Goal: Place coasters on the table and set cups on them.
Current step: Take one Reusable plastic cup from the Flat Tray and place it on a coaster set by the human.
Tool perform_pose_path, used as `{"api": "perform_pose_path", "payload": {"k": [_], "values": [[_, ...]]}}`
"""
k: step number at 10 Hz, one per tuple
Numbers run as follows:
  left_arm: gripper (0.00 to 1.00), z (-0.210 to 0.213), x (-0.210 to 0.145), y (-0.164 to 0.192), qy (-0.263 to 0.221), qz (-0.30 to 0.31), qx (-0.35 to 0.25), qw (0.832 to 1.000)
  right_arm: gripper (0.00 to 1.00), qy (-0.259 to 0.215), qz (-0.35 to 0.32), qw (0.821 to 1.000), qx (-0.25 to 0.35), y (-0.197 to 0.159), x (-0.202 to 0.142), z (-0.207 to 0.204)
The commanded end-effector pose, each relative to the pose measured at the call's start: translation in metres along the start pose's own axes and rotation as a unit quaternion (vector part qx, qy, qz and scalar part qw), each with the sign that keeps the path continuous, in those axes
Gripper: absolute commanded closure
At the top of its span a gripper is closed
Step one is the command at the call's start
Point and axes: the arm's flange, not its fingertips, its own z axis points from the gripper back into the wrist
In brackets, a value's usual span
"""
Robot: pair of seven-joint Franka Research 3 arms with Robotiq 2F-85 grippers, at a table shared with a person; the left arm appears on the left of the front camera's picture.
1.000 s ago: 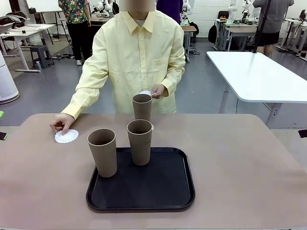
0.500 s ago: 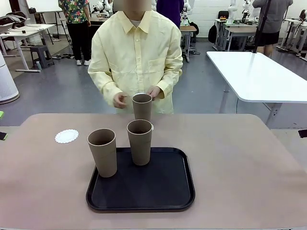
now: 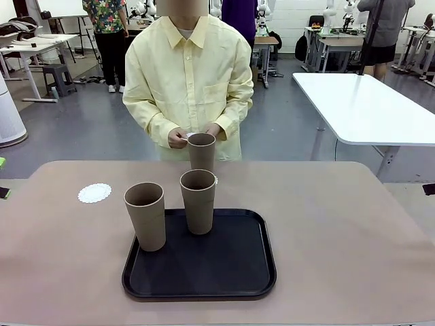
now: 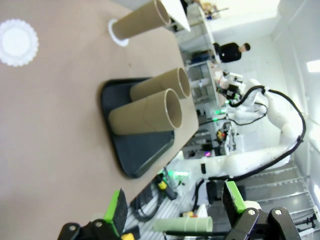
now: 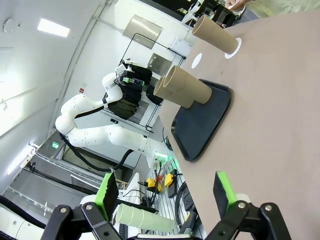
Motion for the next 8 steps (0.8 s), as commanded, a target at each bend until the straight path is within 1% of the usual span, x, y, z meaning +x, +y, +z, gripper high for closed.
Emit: {"api": "perform_pose_path", "payload": {"k": [1, 2, 3, 4, 5, 6, 7, 8], "values": [[0.0, 0.0, 0.0, 0.0, 0.0, 0.0, 0.0, 1.0, 0.0, 0.0, -0.001, 1.0, 0.001, -0.001, -0.001, 0.0], [0.0, -0.008, 0.01, -0.011, 0.0, -0.084, 0.084, 0.993, 0.0, 0.0, -0.001, 1.0, 0.001, -0.001, -0.001, 0.0], [0.0, -0.018, 0.022, -0.034, 0.02, -0.16, 0.141, 0.977, 0.0, 0.0, -0.001, 1.0, 0.001, -0.001, -0.001, 0.0], [0.0, -0.025, 0.031, -0.049, 0.043, -0.195, 0.165, 0.966, 0.0, 0.0, -0.001, 1.0, 0.001, -0.001, -0.001, 0.0], [0.0, -0.032, 0.041, -0.063, 0.068, -0.239, 0.204, 0.947, 0.0, 0.0, -0.001, 1.0, 0.001, -0.001, -0.001, 0.0], [0.0, -0.038, 0.049, -0.076, 0.1, -0.268, 0.222, 0.932, 0.0, 0.0, -0.001, 1.0, 0.001, -0.001, -0.001, 0.0], [0.0, -0.044, 0.055, -0.084, 0.139, -0.303, 0.241, 0.912, 0.0, 0.0, -0.001, 1.0, 0.001, -0.001, -0.001, 0.0], [0.0, -0.051, 0.063, -0.092, 0.161, -0.34, 0.268, 0.887, 0.0, 0.0, -0.001, 1.0, 0.001, -0.001, -0.001, 0.0]]}}
